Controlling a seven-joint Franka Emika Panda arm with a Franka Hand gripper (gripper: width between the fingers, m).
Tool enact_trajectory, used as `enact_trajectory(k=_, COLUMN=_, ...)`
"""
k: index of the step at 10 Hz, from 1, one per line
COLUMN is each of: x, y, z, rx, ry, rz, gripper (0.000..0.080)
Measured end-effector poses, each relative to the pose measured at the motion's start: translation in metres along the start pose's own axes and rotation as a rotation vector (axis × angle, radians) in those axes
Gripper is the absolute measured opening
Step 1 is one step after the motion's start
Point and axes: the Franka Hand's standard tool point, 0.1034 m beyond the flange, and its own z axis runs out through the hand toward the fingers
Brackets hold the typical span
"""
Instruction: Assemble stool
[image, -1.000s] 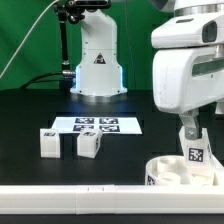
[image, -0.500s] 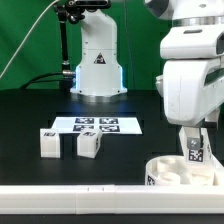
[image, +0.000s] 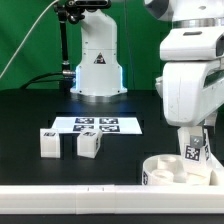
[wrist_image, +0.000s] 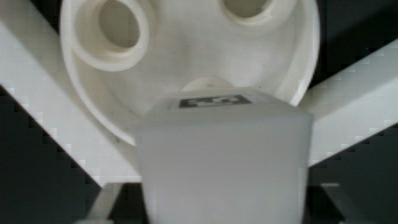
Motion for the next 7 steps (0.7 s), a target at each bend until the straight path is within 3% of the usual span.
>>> enact_trajectory(k=3, x=-0.0001, y=0.0001, z=0.0, rx=0.0, ry=0.0, rz=0.082, gripper=0.0338)
enact_trajectory(k=7, x=-0.0044, y=0.0005, z=0.0009, rx=0.016, ry=-0.01, rz=0.477, gripper=0.0338)
